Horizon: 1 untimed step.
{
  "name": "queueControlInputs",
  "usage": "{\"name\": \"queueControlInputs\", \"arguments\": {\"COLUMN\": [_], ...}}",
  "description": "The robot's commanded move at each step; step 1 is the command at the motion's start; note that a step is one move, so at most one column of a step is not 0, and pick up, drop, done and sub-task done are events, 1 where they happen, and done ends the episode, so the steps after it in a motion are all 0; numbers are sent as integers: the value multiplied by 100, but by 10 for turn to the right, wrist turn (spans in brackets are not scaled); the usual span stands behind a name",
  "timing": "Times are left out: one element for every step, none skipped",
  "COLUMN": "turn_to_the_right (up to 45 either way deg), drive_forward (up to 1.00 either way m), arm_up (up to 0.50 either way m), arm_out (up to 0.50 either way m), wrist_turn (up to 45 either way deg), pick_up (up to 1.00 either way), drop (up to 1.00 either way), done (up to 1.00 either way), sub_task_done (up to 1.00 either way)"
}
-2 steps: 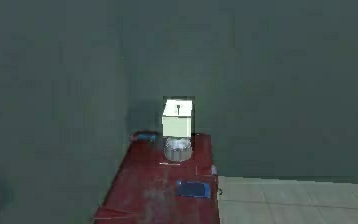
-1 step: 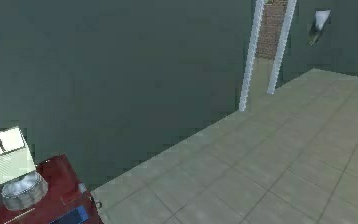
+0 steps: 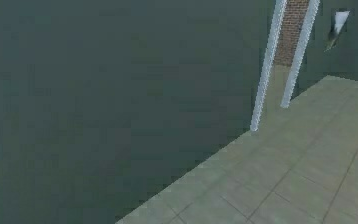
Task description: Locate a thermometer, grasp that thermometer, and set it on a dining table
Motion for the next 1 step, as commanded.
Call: {"name": "queueControlInputs", "arguments": {"turn_to_the_right": [-390], "drive_forward": [0], "arm_up": [0], "arm_out": [0], "wrist_turn": [0], "pick_up": [0], "drop": [0], "done": [0], "sub_task_done": [0]}}
